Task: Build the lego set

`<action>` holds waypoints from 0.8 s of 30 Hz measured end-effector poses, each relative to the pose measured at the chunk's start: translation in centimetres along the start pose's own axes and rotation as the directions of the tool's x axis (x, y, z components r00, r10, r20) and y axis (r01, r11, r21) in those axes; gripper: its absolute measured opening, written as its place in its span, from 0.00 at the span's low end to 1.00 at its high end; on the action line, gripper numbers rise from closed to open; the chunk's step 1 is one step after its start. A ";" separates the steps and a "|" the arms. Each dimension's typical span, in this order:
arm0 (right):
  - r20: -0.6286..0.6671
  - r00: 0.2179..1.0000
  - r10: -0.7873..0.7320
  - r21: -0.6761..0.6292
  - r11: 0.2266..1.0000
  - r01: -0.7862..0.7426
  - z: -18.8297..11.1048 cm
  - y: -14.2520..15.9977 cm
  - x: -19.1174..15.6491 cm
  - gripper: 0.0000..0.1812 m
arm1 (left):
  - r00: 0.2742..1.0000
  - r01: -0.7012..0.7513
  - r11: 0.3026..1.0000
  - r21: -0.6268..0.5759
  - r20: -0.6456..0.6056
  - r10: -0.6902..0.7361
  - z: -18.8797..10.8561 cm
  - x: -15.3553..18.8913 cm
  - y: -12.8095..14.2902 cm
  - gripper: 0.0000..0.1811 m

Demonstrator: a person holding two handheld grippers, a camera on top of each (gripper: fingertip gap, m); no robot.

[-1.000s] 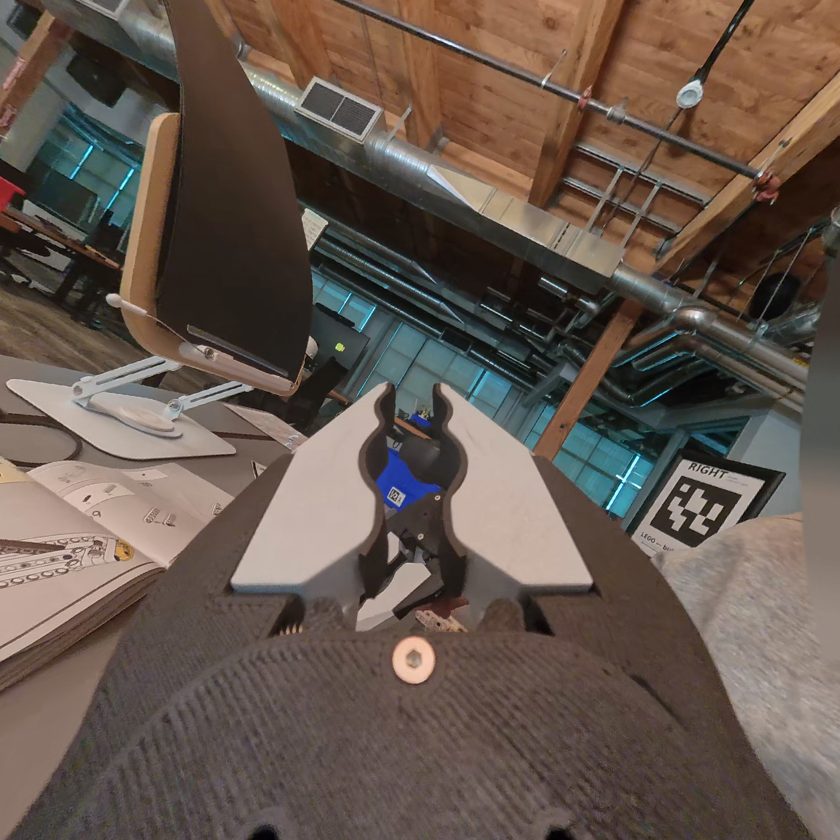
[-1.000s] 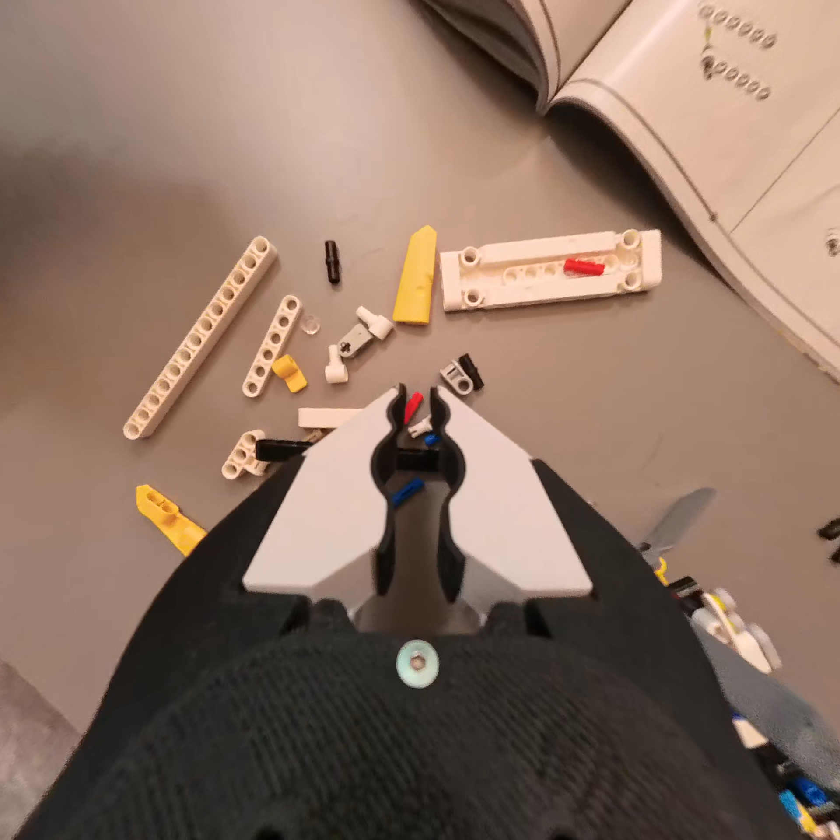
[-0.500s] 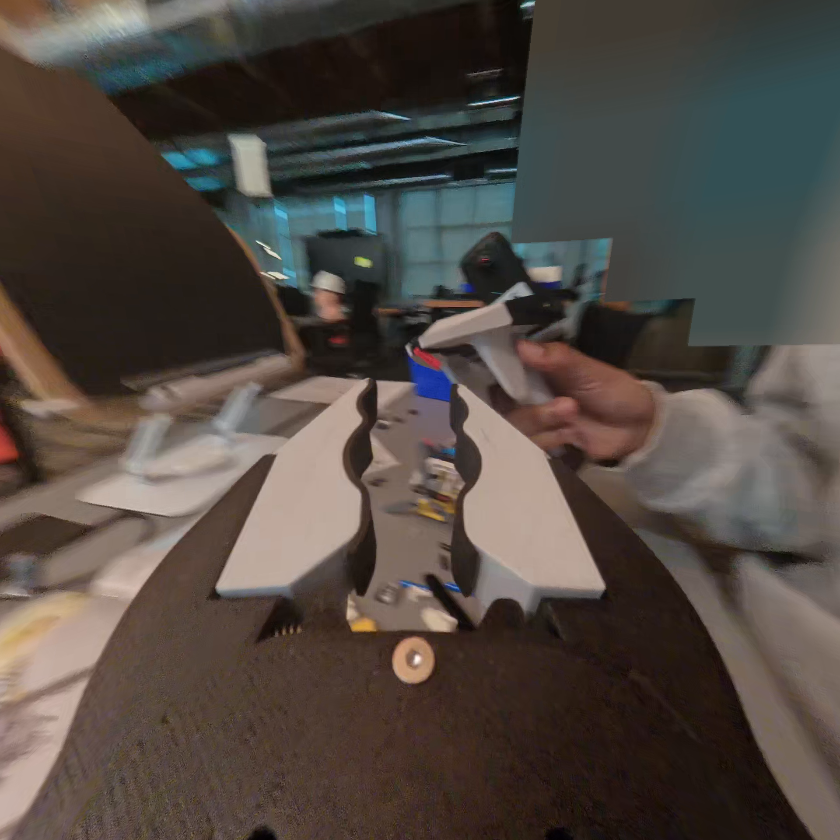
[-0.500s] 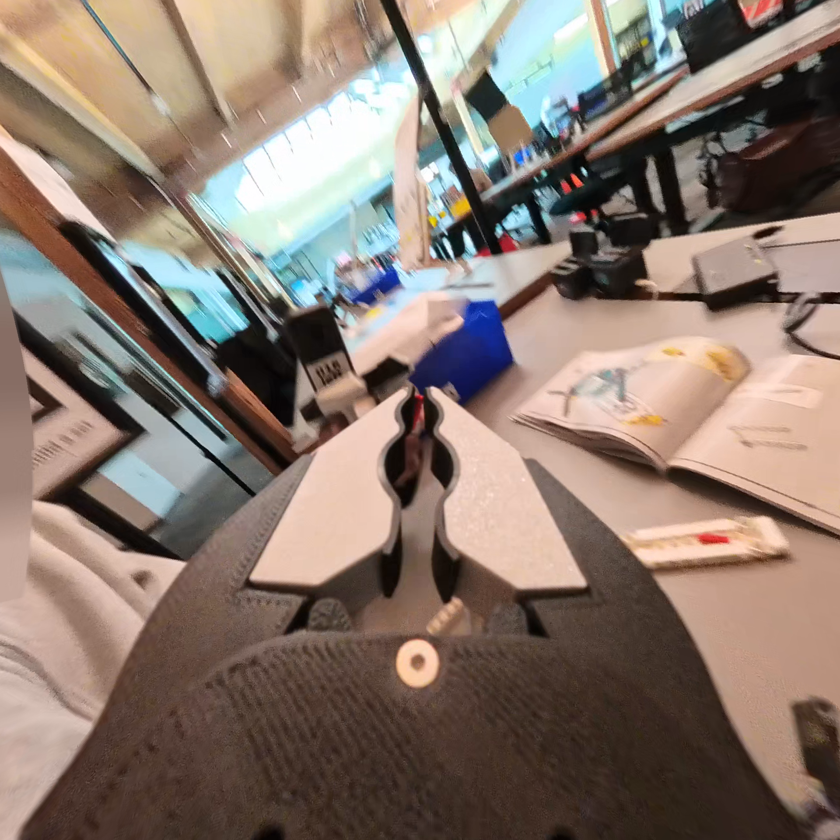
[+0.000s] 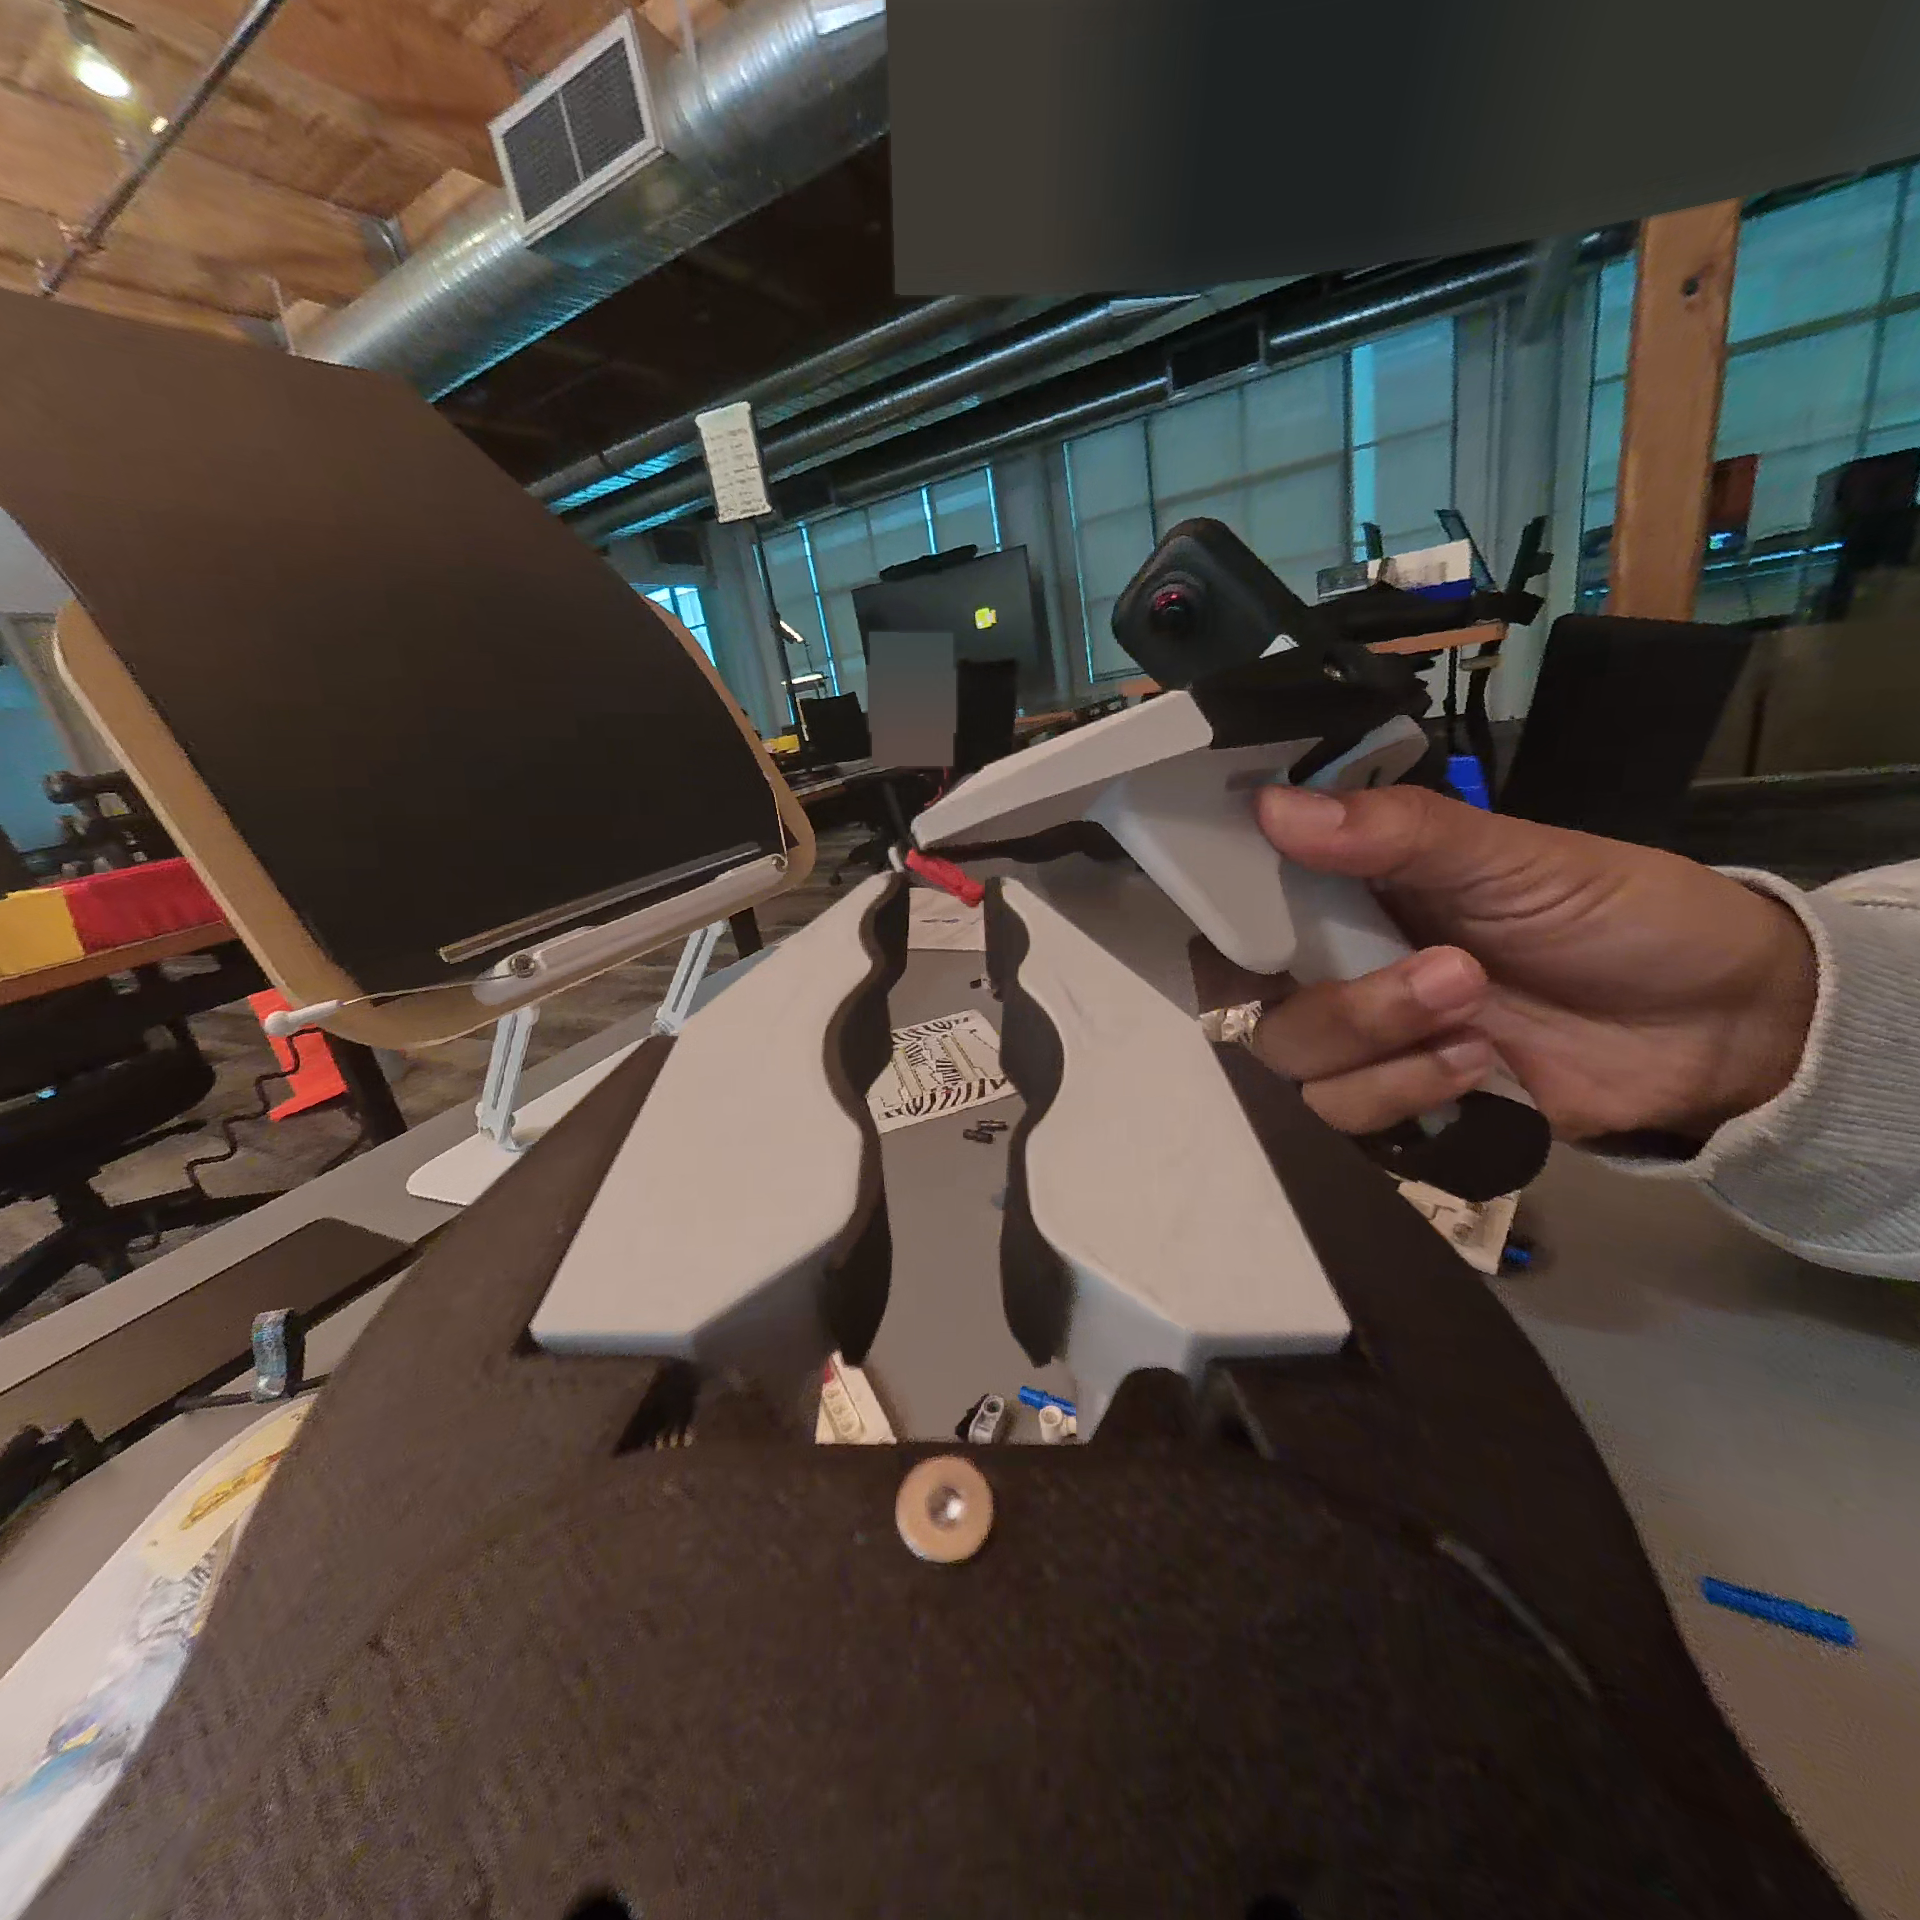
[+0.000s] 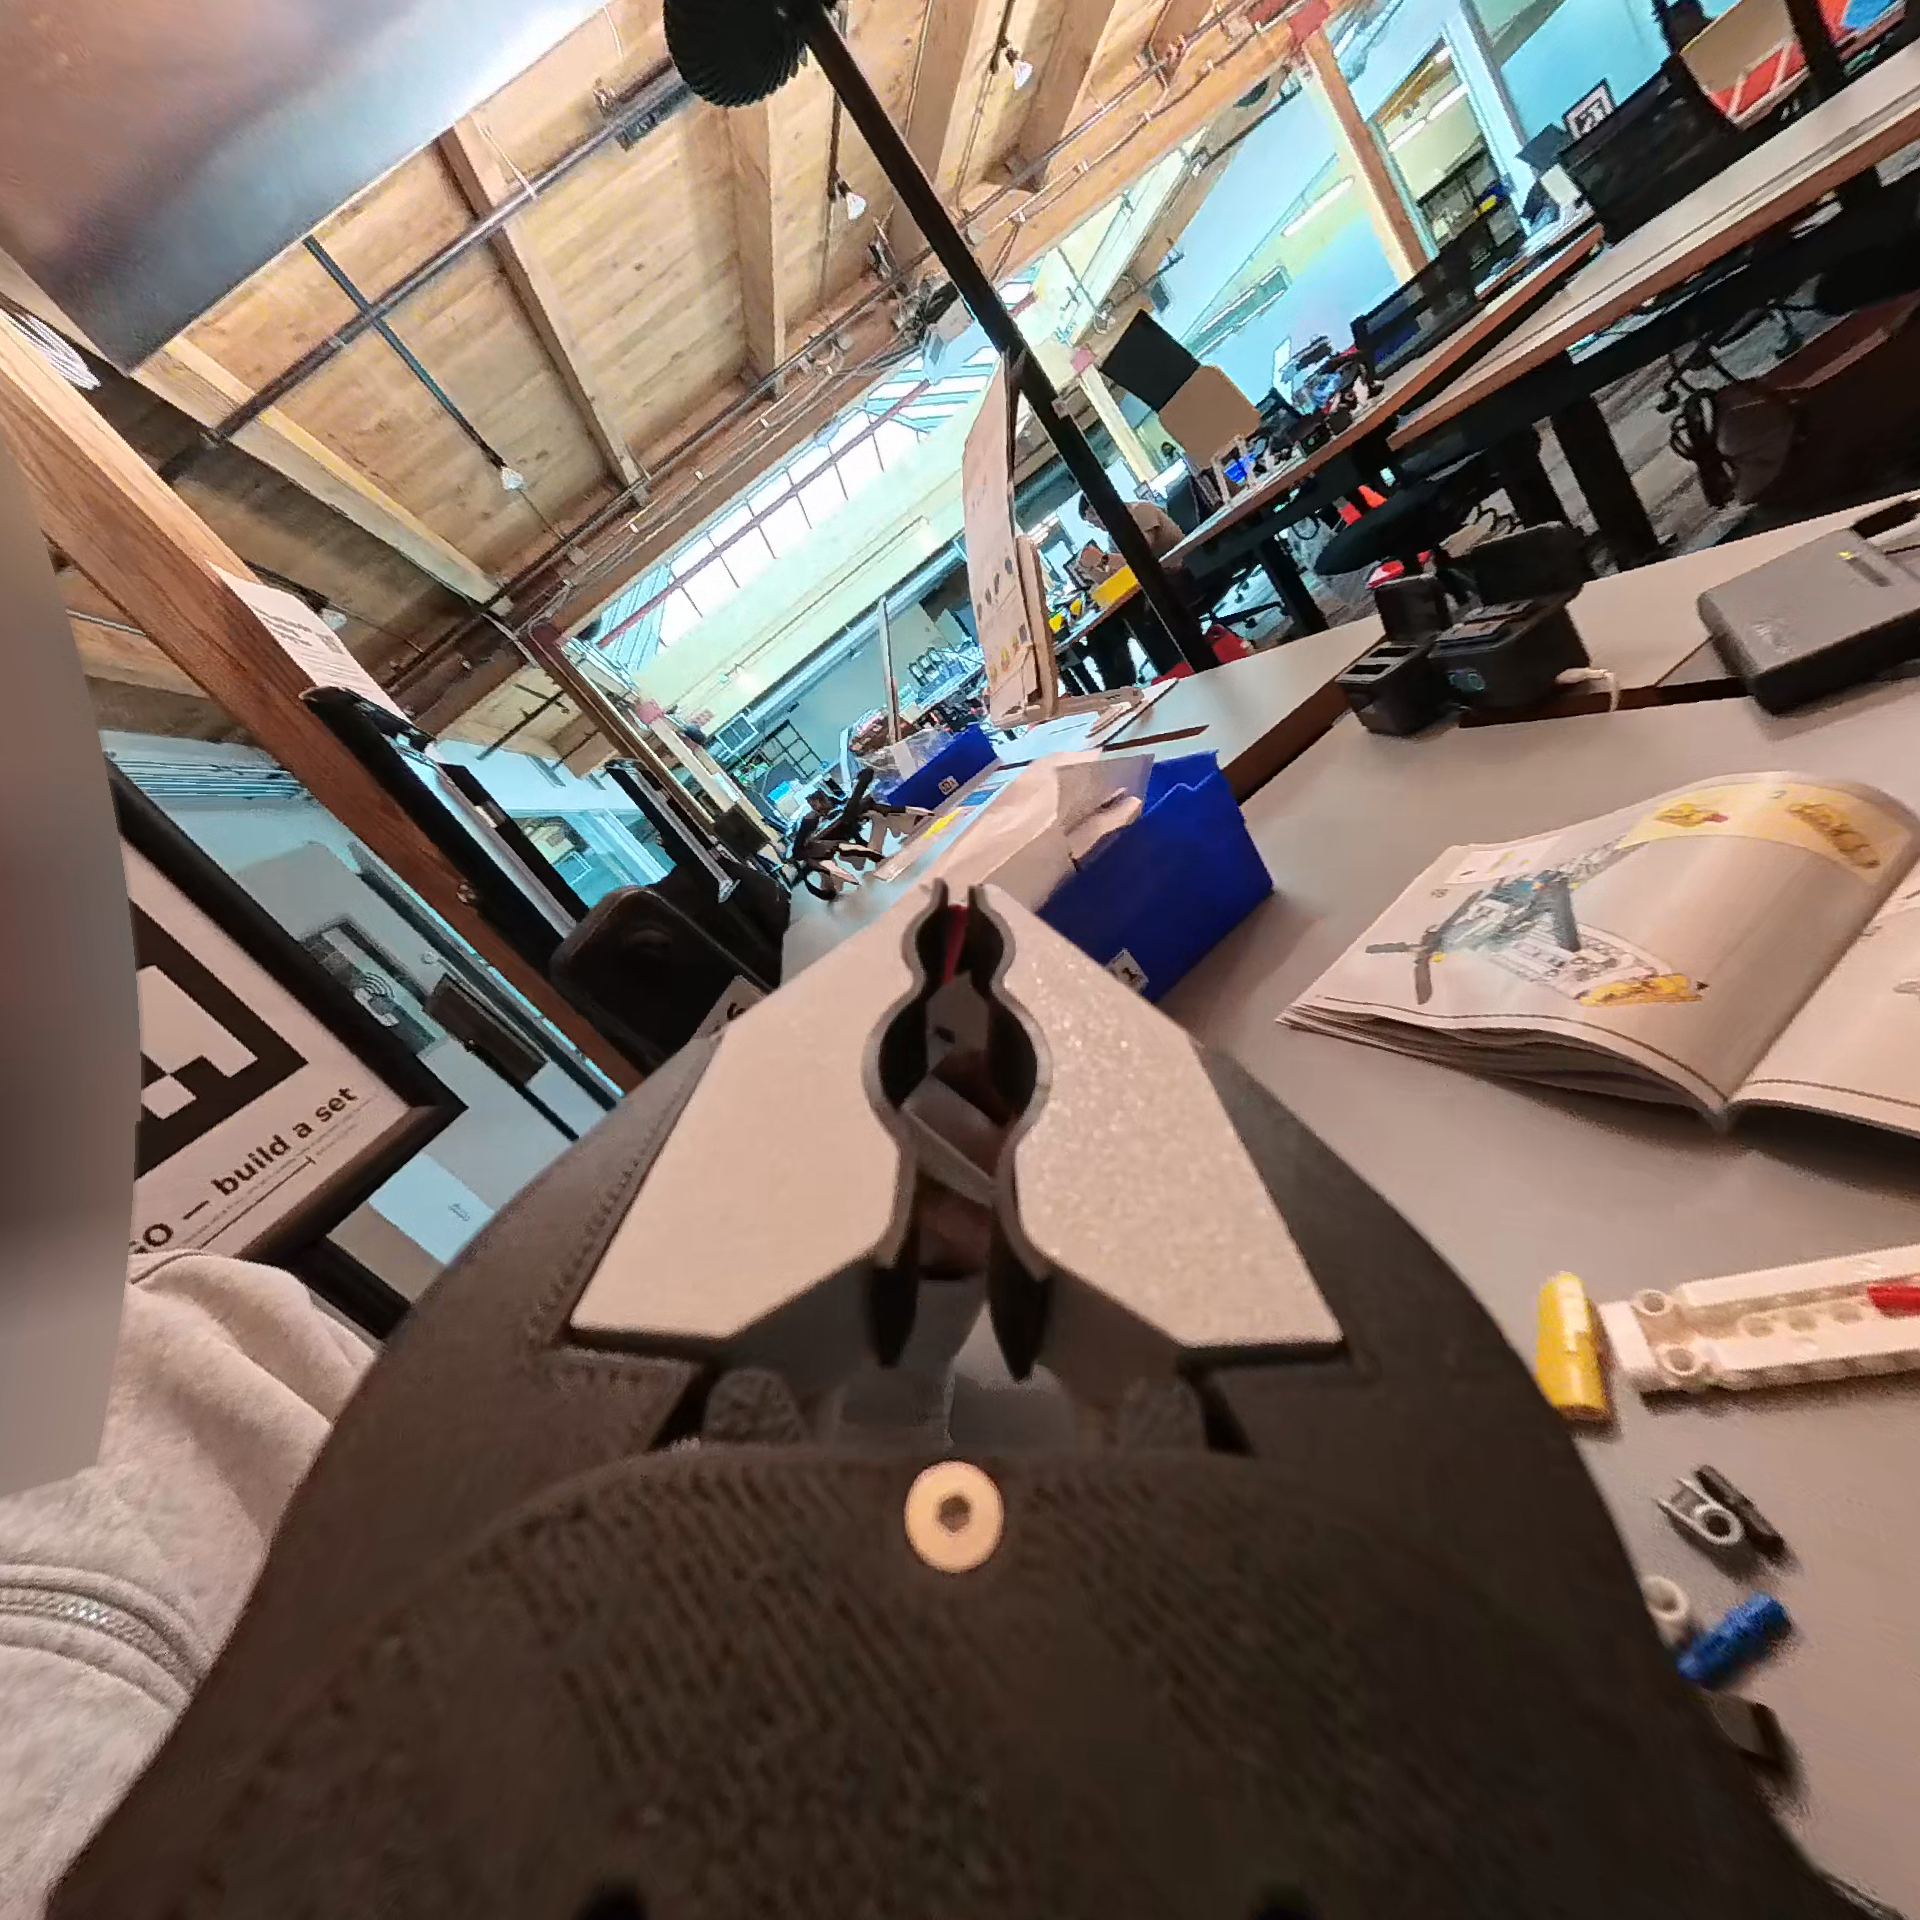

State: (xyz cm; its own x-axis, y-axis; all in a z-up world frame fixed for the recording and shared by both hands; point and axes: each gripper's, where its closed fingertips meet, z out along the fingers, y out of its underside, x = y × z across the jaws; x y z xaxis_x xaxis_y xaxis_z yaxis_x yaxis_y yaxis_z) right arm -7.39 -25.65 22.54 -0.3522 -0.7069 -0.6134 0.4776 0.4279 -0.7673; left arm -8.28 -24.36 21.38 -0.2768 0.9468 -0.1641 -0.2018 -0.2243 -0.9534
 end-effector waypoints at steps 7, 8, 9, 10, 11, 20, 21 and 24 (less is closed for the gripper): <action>-0.016 0.998 -0.059 -0.018 0.998 0.058 0.6 0.2 -0.3 0.00 | 0.999 0.026 1.000 0.004 -0.033 -0.026 -0.5 0.0 -0.2 0.01; -0.016 0.998 -0.063 -0.022 0.998 0.063 0.6 0.2 -0.3 0.00 | 0.999 0.029 1.000 0.003 -0.035 -0.029 -0.5 0.0 -0.2 0.00; -0.016 0.998 -0.067 -0.025 0.997 0.066 0.6 0.2 -0.3 0.00 | 0.999 0.033 0.999 0.005 -0.041 -0.033 -0.5 0.1 -0.2 0.00; -0.015 0.997 -0.071 -0.028 0.997 0.070 0.5 0.3 -0.3 0.00 | 0.997 0.042 0.999 0.003 -0.062 -0.042 -0.6 0.3 -0.2 0.00; -0.010 0.997 -0.075 -0.032 0.997 0.075 0.4 0.3 -0.3 0.00 | 0.993 0.057 0.998 -0.004 -0.101 -0.057 -0.7 0.8 -0.1 0.00; -0.001 0.917 -0.398 -0.286 0.879 0.381 -2.5 0.9 -0.5 0.00 | 0.963 0.078 0.988 -0.132 -0.245 -0.109 -1.0 2.7 1.9 0.00; -0.024 0.875 -0.484 -0.317 0.833 0.453 -2.9 0.7 -0.3 0.01 | 0.963 0.071 0.986 -0.152 -0.248 -0.108 -0.9 2.8 2.3 0.00; -0.018 0.718 -0.696 -0.469 0.640 0.608 -3.7 1.6 0.2 0.07 | 0.965 0.027 0.971 -0.236 -0.246 -0.087 -0.6 3.0 4.2 0.00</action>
State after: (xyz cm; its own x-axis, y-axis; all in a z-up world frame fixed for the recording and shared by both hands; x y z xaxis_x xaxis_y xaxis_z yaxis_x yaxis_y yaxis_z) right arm -9.64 -23.04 20.56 -0.5995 -0.7953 0.0898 -0.2860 0.1081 -0.9521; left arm -9.40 -22.30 16.77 -0.0190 0.9903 -0.1377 0.0184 -0.1373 -0.9904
